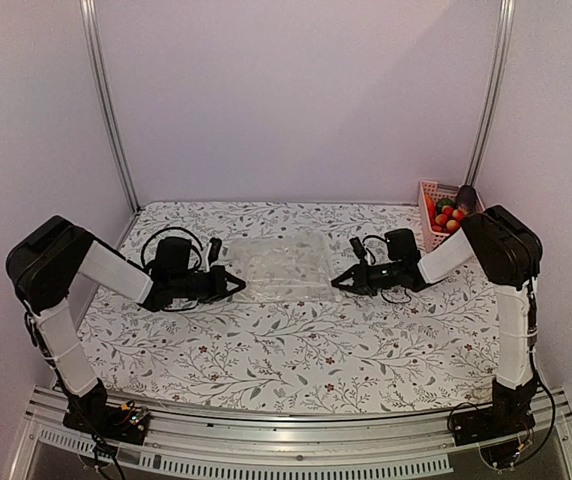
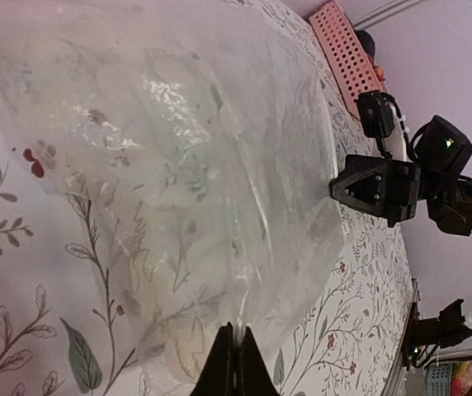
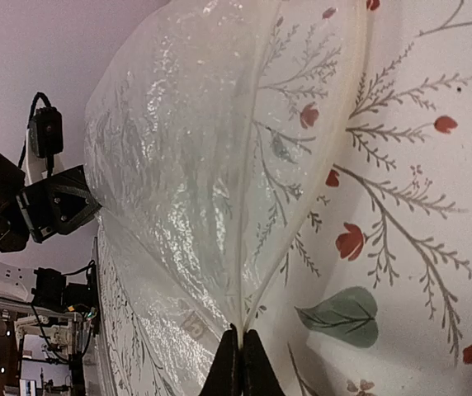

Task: Open the zip-top bag and remove the fake food

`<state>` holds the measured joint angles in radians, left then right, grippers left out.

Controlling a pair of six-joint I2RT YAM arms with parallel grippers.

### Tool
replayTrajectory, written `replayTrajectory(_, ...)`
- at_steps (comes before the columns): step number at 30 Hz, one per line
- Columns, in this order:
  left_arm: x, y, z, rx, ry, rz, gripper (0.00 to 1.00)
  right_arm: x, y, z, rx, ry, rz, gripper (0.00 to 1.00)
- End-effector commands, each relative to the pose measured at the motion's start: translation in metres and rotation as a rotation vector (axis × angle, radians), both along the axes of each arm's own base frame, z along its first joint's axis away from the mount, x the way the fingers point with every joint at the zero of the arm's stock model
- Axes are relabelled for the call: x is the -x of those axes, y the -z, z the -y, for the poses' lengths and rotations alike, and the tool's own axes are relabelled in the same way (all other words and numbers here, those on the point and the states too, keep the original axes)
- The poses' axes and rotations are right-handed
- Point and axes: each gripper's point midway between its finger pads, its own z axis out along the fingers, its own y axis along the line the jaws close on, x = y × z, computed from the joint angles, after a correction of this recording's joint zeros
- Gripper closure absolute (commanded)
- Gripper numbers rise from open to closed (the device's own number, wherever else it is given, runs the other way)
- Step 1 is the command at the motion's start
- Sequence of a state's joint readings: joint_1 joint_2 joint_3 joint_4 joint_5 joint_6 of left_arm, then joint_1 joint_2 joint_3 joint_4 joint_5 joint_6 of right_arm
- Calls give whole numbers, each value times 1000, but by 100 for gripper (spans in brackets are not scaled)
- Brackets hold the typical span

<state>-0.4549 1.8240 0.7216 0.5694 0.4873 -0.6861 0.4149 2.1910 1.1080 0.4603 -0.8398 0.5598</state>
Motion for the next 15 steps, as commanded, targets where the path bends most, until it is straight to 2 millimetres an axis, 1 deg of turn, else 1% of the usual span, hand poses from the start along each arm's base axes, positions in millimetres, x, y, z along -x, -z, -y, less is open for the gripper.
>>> replayTrajectory(1,21,25,-24,-21,-41,-80,100,20,0,16,38,23,-2,100)
replayTrajectory(4,33,42,-36,-42,-62,-130,100,36,7,26,63,40,-25,100)
replayTrajectory(6,39,48,-36,-49,-52,-145,100,46,12,29,65,32,-43,100)
replayTrajectory(9,42,49,-31,-44,-33,-149,100,61,15,26,59,0,-56,100)
replayTrajectory(12,41,49,-32,-60,-41,-159,100,73,14,22,59,-26,-57,100)
replayTrajectory(13,40,48,-33,-68,-43,-157,97,75,13,23,58,-27,-61,91)
replayTrajectory(14,40,46,-33,-70,-44,-152,92,77,11,24,59,-23,-63,75)
replayTrajectory(15,40,42,-33,-66,-42,-143,85,78,10,26,62,-16,-64,64)
